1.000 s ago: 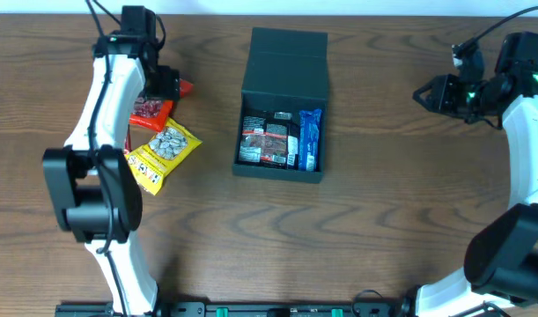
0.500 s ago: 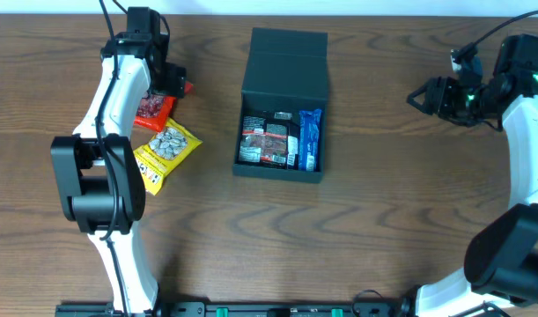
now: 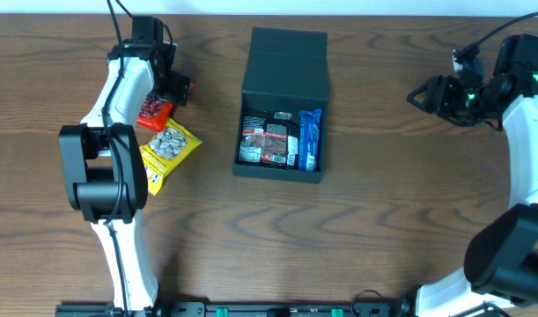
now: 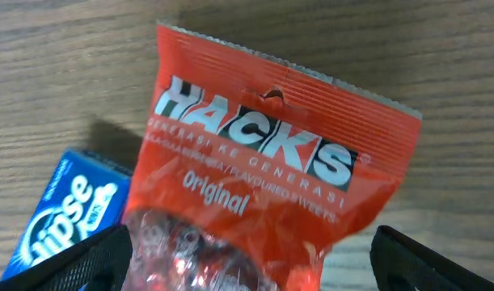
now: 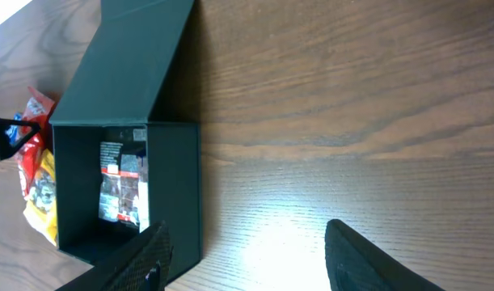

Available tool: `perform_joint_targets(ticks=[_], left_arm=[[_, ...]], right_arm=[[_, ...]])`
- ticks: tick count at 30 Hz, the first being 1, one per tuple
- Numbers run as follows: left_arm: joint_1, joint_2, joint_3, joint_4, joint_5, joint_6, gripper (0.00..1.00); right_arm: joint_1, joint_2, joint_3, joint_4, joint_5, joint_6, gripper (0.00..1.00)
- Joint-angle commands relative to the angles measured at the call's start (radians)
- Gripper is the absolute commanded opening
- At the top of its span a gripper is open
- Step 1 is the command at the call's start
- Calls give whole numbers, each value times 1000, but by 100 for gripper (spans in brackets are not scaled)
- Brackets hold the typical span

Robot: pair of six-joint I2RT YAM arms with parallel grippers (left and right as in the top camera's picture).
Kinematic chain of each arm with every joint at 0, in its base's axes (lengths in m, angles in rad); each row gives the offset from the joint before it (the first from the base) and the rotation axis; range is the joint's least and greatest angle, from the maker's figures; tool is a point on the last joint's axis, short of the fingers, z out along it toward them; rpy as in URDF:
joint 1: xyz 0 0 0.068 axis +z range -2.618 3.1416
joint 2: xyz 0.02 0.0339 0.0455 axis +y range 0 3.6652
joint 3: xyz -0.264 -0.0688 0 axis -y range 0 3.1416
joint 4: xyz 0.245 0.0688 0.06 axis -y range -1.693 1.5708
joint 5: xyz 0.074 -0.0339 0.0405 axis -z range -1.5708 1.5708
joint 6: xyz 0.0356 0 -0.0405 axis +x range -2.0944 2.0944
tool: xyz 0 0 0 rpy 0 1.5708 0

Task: Pack container
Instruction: 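Reach the left gripper back and grasp the red Hacks candy bag, then carry the red Hacks bag into the black box and release it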

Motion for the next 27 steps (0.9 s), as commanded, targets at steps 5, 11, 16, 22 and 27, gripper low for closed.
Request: perform_joint_targets(ticks=[5, 11, 16, 22, 27], left_arm=[[5, 65, -3, 2, 0, 11, 95], [5, 81, -3, 6, -26, 10, 81], [2, 81, -3, 2, -26, -24, 41], [-19, 57, 2, -21, -37, -44, 16], [-69, -26, 21, -15, -123, -77, 15]], right_arm=[[6, -6, 6, 14, -8, 10, 61], [6, -6, 6, 31, -8, 10, 61], [6, -6, 6, 52, -8, 10, 61], [6, -6, 6, 68, -8, 10, 61], [6, -6, 6, 79, -8, 10, 61]])
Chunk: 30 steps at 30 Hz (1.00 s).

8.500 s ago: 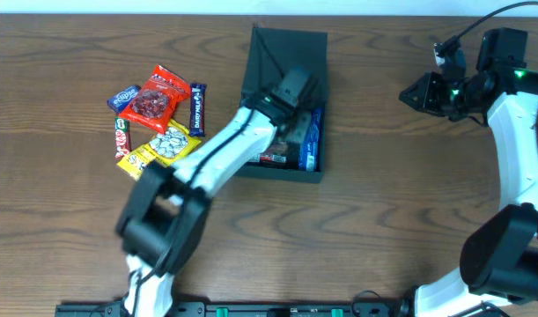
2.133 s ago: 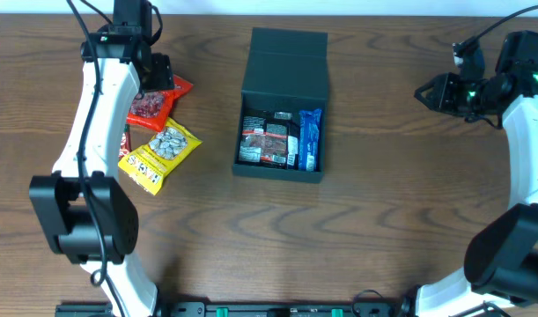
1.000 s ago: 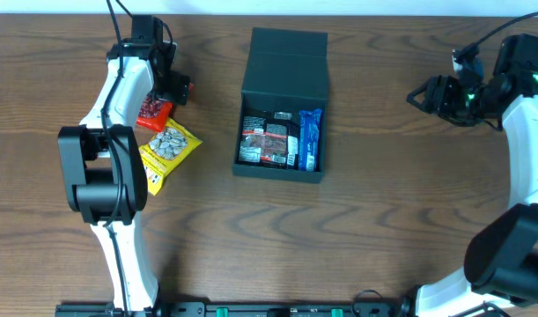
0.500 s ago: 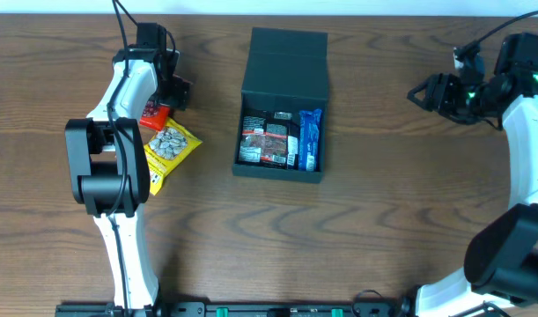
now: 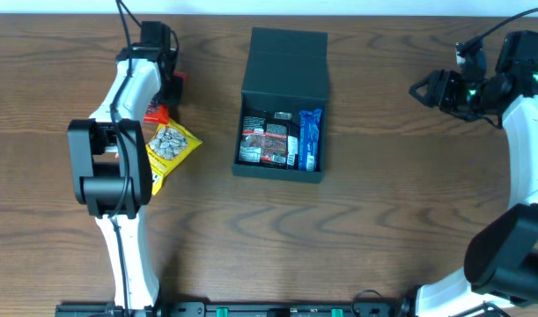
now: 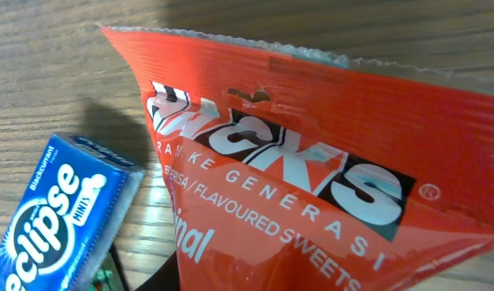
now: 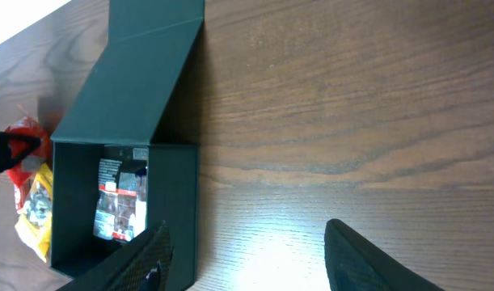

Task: Pack container
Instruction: 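Carry the red Hacks bag into the black box and release it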

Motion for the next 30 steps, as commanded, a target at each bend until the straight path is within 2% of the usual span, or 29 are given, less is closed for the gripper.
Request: perform_joint_targets(ticks=[1, 5, 9, 12, 18, 20, 23, 30], left_arm=[[-47, -79, 17, -3, -37, -38, 15], [-106, -161, 19, -4, -84, -95, 14], [-204, -247, 19, -12, -193, -196, 15], [-282, -285, 19, -41, -216, -285, 15], [-472, -273, 19, -151, -216, -694, 14], [-529, -252, 19, -158, -216, -780, 14], [-602, -220, 19, -158, -237, -852, 12], [-671, -127, 19, -178, -294, -861, 15]], right_arm=[[6, -6, 6, 9, -8, 6, 61], [3, -6, 6, 19, -8, 7, 60], [-8, -6, 6, 27, -8, 7, 60], [-21, -6, 6, 27, -8, 6, 61], [-65, -6, 6, 33, 1, 6, 62], [-84, -6, 6, 42, 1, 6, 63], [-107, -6, 6, 48, 0, 6, 64], [-121, -6, 6, 38, -1, -12, 66]])
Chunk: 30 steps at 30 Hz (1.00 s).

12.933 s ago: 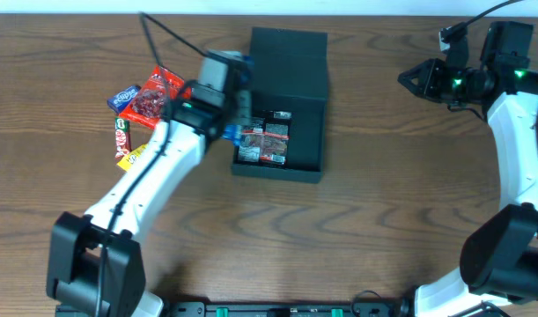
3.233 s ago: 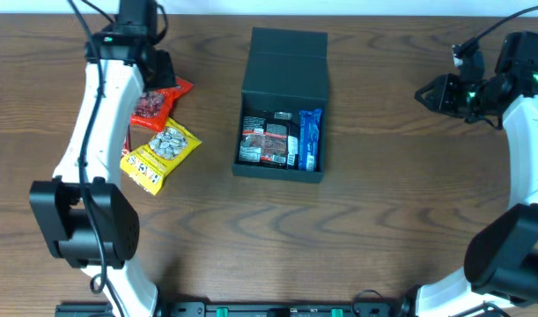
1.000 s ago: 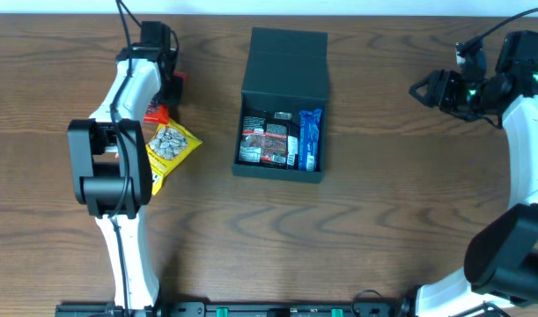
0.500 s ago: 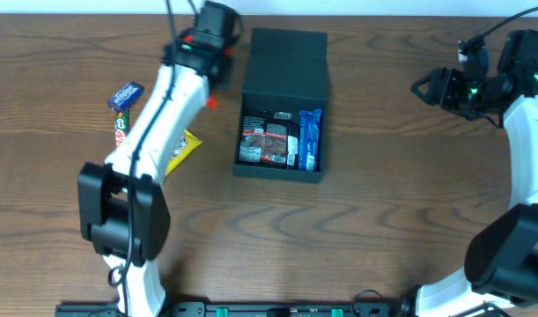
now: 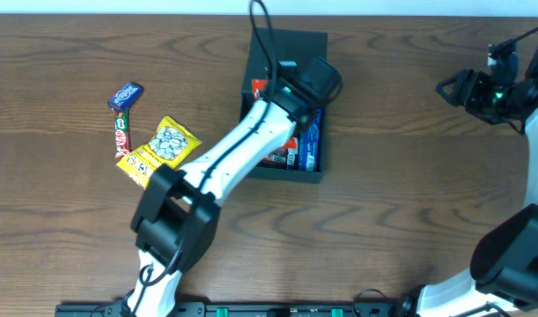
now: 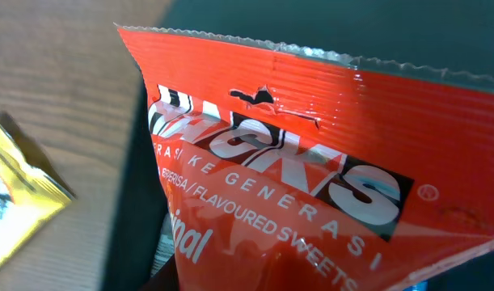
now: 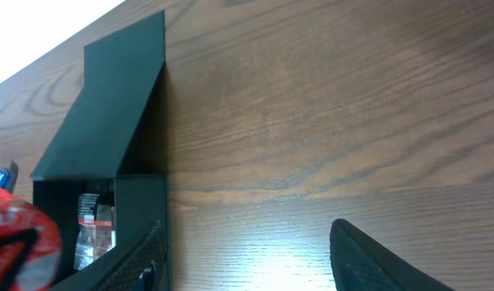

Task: Pack container
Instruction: 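Carry the red Hacks bag into the black box and release it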

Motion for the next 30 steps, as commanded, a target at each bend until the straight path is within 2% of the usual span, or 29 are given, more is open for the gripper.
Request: perform_joint_targets(ticks=[1, 7, 11, 15, 17, 19, 21, 25, 30], left_arm=[[0, 56, 16, -21, -56, -42, 15], [8, 96, 16, -33, -71, 44, 19], [11, 99, 16, -23, -126, 84, 29], [11, 99, 16, -9, -134, 182, 32], [11, 99, 16, -6, -134, 204, 41], [11, 99, 16, -8, -132, 205, 61], [10, 99, 16, -8, -132, 225, 77], [5, 87, 28, -14, -137, 293, 78], [-3, 33, 66, 4, -139, 294, 78]], right_arm=[[-5, -6, 6, -4, -5, -12, 66], [-5, -6, 6, -4, -5, -12, 66], [-5, -6, 6, -8, -5, -12, 66], [-5, -6, 6, -21, -4, -12, 67], [-5, -6, 6, -24, -4, -12, 67], [-5, -6, 6, -31, -4, -12, 68], [-5, -6, 6, -35, -5, -12, 68], [-5, -6, 6, -42, -4, -12, 68], [-4, -6, 6, -42, -5, -12, 68]])
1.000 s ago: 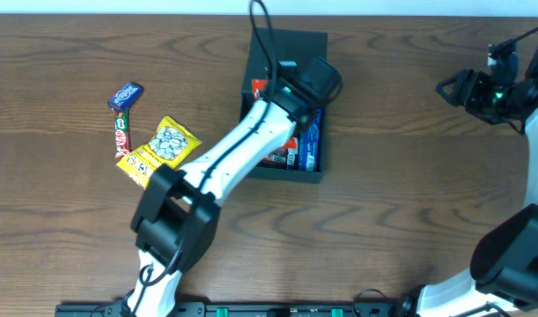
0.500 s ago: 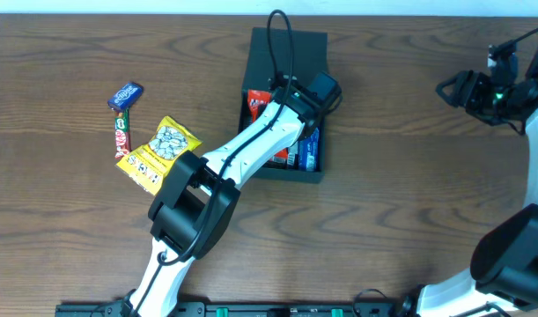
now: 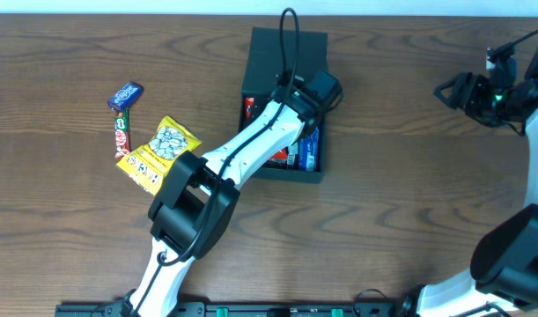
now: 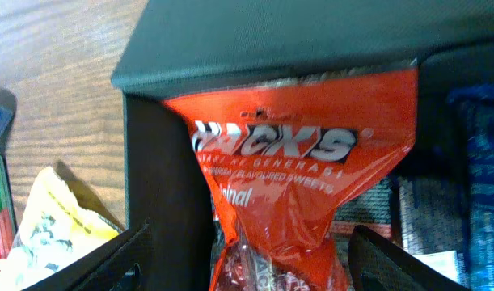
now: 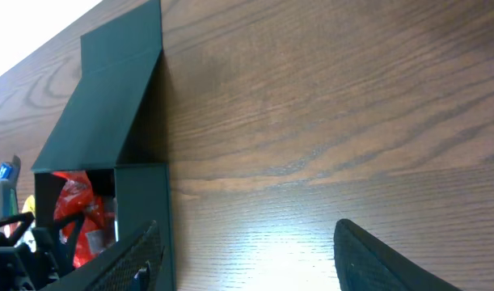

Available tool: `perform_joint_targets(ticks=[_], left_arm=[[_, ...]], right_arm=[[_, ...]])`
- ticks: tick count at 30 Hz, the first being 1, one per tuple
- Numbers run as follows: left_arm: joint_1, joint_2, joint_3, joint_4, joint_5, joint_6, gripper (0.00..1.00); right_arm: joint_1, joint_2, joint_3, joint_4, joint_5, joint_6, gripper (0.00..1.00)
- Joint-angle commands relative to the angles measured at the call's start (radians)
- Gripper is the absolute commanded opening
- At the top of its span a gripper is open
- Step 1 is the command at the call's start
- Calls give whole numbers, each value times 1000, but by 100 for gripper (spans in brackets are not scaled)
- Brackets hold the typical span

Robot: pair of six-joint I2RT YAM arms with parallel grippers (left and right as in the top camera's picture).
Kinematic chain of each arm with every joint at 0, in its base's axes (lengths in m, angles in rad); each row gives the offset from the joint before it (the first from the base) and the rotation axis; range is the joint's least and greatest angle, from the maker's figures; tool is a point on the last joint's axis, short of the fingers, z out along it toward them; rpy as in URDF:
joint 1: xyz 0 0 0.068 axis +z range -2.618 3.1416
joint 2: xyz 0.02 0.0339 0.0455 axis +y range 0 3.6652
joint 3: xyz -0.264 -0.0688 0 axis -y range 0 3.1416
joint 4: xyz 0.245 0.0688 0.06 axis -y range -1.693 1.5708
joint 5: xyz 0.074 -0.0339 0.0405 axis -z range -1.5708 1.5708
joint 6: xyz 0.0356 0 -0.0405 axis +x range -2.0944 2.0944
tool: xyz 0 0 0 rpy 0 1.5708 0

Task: Pack container
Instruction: 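Carry the red Hacks bag into the black box and release it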

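The dark green box [image 3: 283, 55] stands open at the table's middle, its lid folded back. A red Hacks candy bag [image 4: 299, 174] lies in the box's back left part, also seen as the red bag [image 5: 77, 206] in the right wrist view. My left gripper [image 4: 255, 275] hangs over it, open, fingers wide apart on either side of the bag. Dark snack packets [image 3: 270, 157] and a blue packet [image 3: 312, 151] lie in the box too. My right gripper [image 3: 446, 88] hovers open at the far right, with nothing between its fingers.
Left of the box lie a yellow snack bag [image 3: 158, 151], a blue mint box [image 3: 125, 92] and a thin red-and-green stick pack [image 3: 121, 132]. My left arm [image 3: 224, 167] stretches across the table from the front left to the box.
My left gripper held the red bag over the box, shut on it. Now it is open and the bag lies inside the box. The right arm has barely moved.
My left gripper was open over the red bag on the table at the far left, beside the mint box. Then it was shut on the bag there. Then it held the bag over the box, and now the bag lies in the box, let go.
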Motion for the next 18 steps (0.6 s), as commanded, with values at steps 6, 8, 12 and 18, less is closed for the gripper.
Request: perform_joint_targets(ticks=[6, 8, 12, 18], left_arm=[[-5, -122, 51, 26, 37, 22, 64], [-5, -125, 51, 24, 71, 19, 21], [7, -109, 44, 23, 95, -89, 6], [22, -23, 40, 30, 53, -118, 6]], right_arm=[[-4, -6, 6, -2, -4, -11, 68], [-4, -6, 6, -1, -5, -11, 69], [-4, -6, 6, -1, -4, -11, 68], [-4, -6, 6, -1, -5, -11, 68]])
